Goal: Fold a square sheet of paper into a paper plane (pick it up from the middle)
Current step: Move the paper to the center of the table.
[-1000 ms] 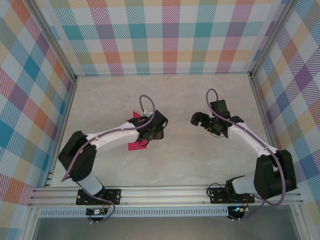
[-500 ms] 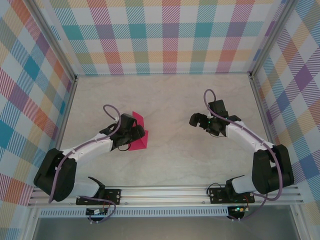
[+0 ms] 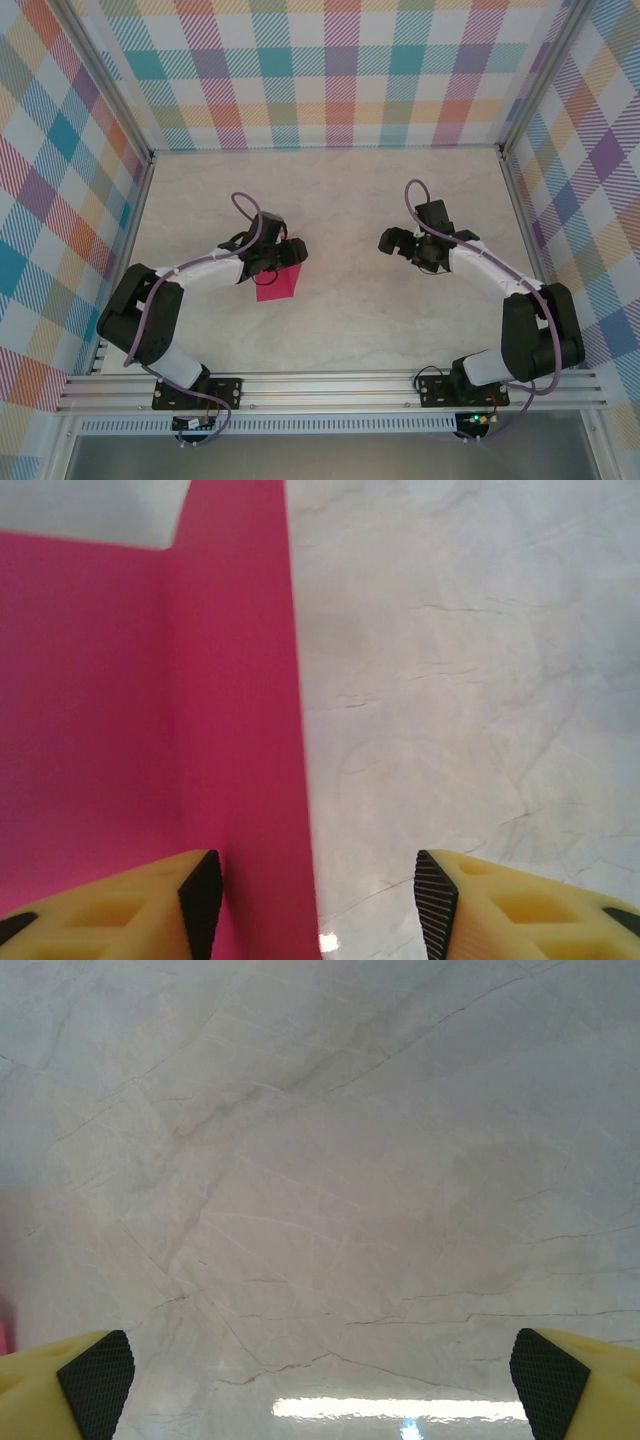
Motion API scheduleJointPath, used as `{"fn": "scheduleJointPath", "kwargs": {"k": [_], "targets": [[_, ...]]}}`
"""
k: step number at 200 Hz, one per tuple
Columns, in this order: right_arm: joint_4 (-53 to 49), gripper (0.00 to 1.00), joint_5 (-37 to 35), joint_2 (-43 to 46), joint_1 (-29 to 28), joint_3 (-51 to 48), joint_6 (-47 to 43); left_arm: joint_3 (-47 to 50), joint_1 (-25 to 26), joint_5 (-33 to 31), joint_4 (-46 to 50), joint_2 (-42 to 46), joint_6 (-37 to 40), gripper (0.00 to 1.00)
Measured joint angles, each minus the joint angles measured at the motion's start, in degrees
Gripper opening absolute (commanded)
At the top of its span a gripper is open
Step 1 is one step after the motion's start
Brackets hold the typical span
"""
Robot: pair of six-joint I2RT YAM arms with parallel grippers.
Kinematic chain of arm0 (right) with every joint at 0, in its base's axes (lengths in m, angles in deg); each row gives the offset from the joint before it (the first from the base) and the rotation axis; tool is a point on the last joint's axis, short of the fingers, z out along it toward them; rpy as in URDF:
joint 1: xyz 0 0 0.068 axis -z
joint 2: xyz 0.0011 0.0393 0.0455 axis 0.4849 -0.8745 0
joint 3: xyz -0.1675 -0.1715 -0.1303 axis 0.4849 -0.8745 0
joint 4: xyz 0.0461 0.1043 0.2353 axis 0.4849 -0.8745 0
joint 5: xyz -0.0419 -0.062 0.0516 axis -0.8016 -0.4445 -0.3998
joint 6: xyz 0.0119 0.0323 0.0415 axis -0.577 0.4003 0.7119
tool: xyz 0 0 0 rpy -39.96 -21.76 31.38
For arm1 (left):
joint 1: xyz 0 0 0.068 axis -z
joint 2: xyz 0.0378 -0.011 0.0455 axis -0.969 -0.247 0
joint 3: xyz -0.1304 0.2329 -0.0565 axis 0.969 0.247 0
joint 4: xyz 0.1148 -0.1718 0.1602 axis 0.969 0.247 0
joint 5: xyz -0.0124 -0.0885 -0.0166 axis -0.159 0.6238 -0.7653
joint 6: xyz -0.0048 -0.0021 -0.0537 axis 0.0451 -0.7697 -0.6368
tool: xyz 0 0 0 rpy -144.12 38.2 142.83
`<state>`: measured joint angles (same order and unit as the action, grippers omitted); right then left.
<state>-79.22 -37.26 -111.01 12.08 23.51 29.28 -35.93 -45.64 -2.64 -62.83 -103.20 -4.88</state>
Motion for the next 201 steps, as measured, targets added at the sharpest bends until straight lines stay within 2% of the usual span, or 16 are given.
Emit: {"fn": "scheduleJointPath", "kwargs": {"k": [84,149,178,201], "targets": [[-0.72,1.0,-0.98,1.14,0.0,0.0,0.2,-6.23,4.11,3.13,-0.22,-8.81,1.62,0.72],[-1.18,1.0,-1.11,2.54,0.0,-0.02,0.42,-8.26,7.39,4.44,-0.7,-11.02,1.57,0.72],[-1.14,0.95,-0.17,3.26,0.0,-0.02,0.39,-8.76,7.74,4.72,-1.36,-11.47,1.49,0.73],[-1.16,0.93,1.33,3.41,-0.42,-0.02,0.28,-8.74,7.78,4.13,-1.16,-11.06,1.29,0.78]]}}
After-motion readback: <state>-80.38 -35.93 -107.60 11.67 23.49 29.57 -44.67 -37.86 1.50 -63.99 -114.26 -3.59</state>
